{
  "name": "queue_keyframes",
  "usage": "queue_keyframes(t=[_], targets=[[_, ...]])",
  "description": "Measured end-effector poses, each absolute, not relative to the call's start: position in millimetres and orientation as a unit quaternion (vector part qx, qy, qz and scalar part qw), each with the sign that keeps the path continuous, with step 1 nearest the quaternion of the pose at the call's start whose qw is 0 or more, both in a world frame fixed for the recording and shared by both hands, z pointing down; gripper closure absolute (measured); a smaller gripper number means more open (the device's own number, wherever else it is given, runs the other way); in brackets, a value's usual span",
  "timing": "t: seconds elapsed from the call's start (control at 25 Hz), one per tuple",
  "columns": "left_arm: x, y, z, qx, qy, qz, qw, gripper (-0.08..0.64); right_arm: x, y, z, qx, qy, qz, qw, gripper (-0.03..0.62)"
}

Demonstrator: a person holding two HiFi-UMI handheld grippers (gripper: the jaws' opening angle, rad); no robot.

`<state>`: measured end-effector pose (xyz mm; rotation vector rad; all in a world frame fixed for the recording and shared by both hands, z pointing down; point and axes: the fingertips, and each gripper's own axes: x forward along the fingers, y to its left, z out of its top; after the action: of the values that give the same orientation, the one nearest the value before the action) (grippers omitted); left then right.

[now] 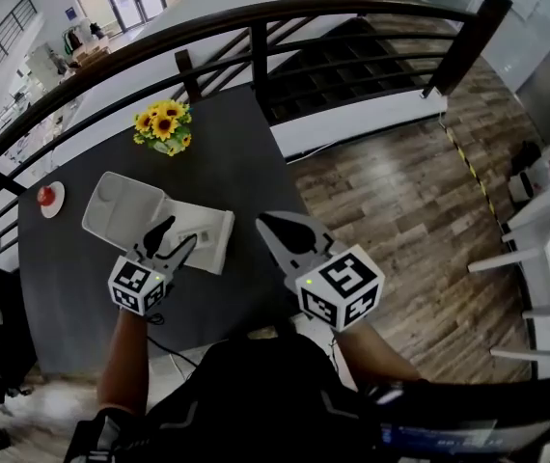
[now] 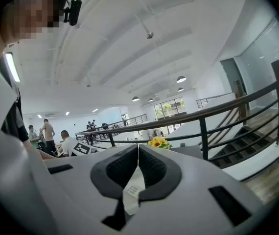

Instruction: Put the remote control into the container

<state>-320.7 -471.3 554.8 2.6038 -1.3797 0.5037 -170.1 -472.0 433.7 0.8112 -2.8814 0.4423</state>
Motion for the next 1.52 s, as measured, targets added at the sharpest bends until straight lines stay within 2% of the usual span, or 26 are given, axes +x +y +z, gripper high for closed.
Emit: queue_keyframes(t=[0.32, 0.64, 0.8, 1.08, 1.52], targets=[[-312.5, -429.5, 483.6, 0.829, -0.552, 0.047, 0.073, 0.312, -161.6, -455.0, 418.2, 0.216, -0.966, 0.133, 0.042, 0.591], [-306.2, -368.4, 428.9, 0.767, -0.640, -0.020, 0.038, 0.497, -149.4, -436.7, 403.1, 0.169, -0.978, 0.123, 0.020, 0.591], [-300.9, -341.8, 406.8, 0.752, -0.657, -0.035, 0.038, 0.547, -151.7, -425.1, 393.3, 0.144, -0.982, 0.123, 0.016, 0.591], [-308.3, -298.4, 395.2, 0.736, -0.676, -0.024, 0.034, 0.552, -165.8, -401.3, 376.4, 0.148, -0.983, 0.106, 0.008, 0.591], [-365.6, -232.9, 380.0, 0.712, -0.701, -0.024, 0.024, 0.552, -210.7, -340.5, 367.8, 0.162, -0.981, 0.101, 0.014, 0.591]])
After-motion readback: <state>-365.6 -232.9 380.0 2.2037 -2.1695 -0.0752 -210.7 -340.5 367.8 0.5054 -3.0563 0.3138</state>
